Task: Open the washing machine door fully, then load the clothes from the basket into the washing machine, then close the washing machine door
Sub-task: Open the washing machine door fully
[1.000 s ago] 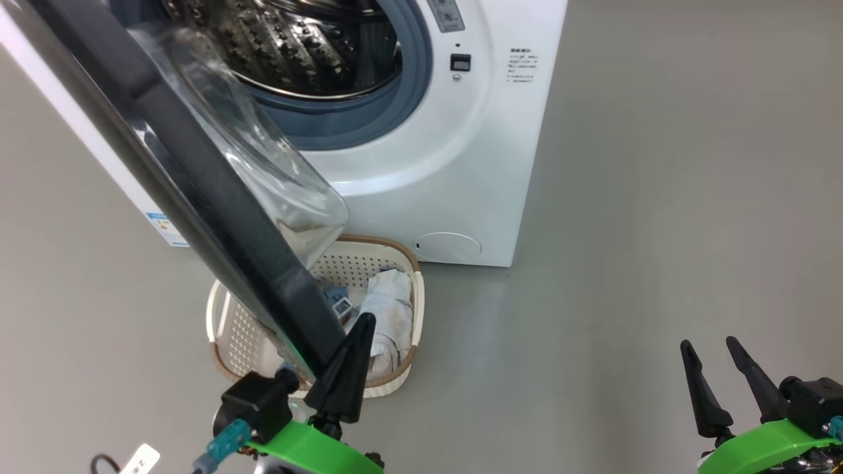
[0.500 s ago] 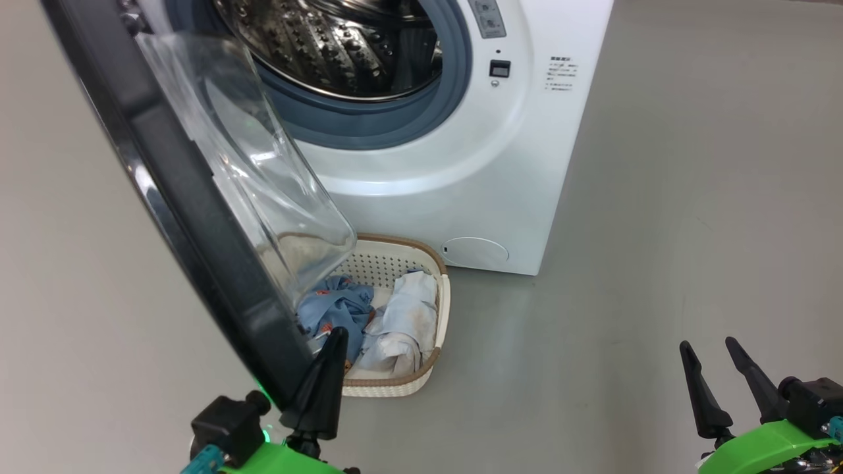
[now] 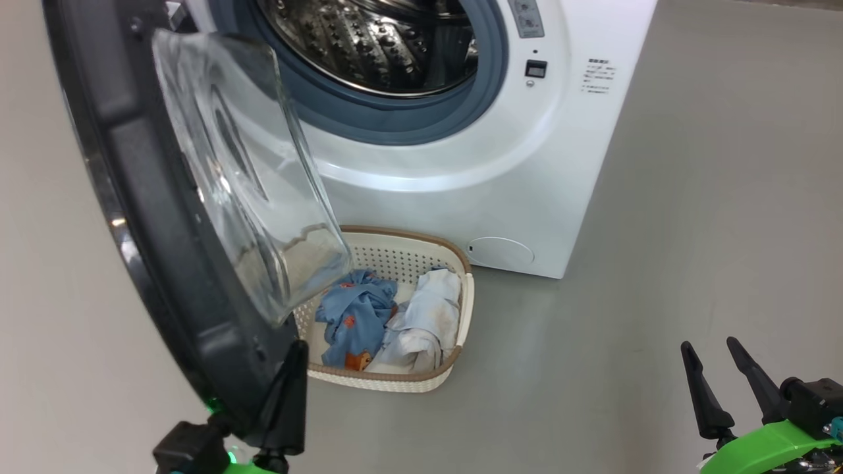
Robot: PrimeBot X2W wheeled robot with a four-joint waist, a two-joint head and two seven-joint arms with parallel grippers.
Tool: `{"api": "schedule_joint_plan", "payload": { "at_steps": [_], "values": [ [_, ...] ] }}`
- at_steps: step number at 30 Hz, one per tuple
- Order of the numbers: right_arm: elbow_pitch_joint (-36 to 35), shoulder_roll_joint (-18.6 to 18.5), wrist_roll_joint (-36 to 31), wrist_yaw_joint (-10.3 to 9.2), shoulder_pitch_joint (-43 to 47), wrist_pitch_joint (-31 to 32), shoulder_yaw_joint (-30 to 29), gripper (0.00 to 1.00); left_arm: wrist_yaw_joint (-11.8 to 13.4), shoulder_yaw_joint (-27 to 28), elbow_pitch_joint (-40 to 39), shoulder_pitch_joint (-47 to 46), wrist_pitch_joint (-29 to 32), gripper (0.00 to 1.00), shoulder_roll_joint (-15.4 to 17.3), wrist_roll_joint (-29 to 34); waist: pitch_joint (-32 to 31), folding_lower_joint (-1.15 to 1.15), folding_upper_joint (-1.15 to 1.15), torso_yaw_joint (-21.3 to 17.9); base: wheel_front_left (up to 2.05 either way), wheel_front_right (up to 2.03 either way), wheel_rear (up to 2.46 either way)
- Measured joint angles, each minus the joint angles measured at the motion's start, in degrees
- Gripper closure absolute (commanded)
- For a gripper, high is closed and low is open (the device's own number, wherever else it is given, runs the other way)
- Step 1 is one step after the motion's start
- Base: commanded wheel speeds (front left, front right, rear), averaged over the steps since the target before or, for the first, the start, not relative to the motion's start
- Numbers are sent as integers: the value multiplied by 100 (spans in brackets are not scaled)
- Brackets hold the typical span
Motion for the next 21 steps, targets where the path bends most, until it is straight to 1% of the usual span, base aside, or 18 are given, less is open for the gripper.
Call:
{"api": "schedule_joint_plan", "payload": {
  "at_steps": [4, 9, 15, 21],
  "values": [
    [-16, -9, 0, 0, 1, 0, 0, 0, 75, 241, -51, 24, 0, 100, 0, 64, 30, 0, 0, 101, 0, 0, 0],
    [-27, -35, 0, 0, 2, 0, 0, 0, 153, 679, -60, 30, 0, 100, 5, 143, 72, 0, 0, 198, 0, 0, 0],
    [-49, -52, 0, 0, 2, 0, 3, 0, 330, 1101, -74, 97, -1, 100, 4, 198, 124, 0, 0, 269, 0, 0, 0],
    [-68, -82, 1, 0, 1, 0, 7, 0, 389, 1471, -31, 111, -1, 100, -1, 300, 211, 0, 0, 311, 0, 0, 0]
  ]
}}
